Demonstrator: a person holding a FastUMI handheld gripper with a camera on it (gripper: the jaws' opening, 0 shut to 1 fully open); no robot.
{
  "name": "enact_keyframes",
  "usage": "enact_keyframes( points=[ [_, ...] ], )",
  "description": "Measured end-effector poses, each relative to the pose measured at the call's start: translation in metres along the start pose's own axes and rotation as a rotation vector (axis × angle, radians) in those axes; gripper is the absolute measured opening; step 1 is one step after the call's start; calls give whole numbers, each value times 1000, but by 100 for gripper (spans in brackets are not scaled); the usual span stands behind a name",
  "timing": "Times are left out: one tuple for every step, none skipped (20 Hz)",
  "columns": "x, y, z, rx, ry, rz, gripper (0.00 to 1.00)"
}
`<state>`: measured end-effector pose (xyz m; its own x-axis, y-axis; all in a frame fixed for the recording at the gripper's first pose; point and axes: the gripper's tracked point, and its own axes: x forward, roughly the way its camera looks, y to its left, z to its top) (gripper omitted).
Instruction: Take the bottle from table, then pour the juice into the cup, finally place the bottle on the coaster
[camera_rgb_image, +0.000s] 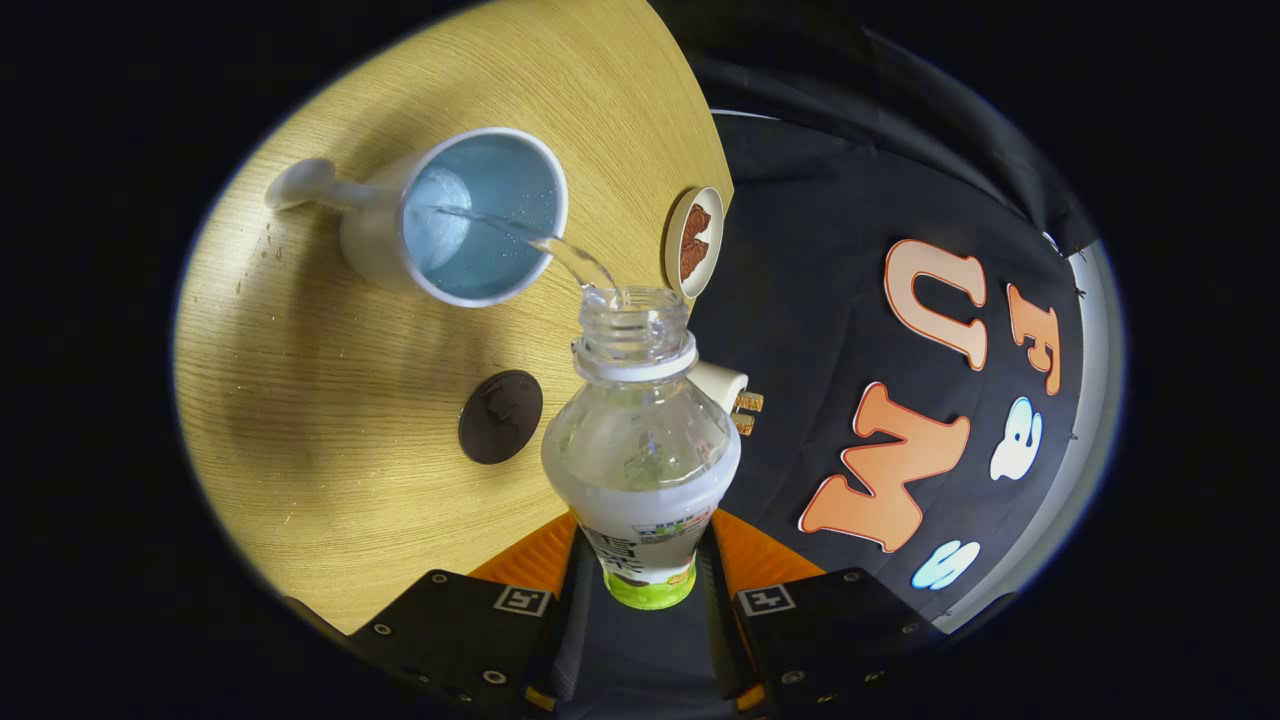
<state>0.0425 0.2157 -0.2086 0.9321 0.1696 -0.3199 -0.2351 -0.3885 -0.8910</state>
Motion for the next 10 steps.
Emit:
enact_keyframes(
  points=[
    [0, -1, 0, -4, -1, 0, 53],
    [0, -1, 0, -9, -1, 0, 53],
    [0, -2, 0, -15, -3, 1, 53],
    [0, -3, 0, -22, -5, 0, 53],
    [1, -3, -1, -28, -5, 0, 53],
    [0, -4, -2, -32, -4, -1, 53],
    [1, -6, -3, -36, -3, -3, 53],
    [1, -6, -3, -40, -3, -3, 53],
    [2, -6, -2, -41, -4, -2, 53],
    [2, -6, -2, -43, -5, -2, 53]
  ],
)
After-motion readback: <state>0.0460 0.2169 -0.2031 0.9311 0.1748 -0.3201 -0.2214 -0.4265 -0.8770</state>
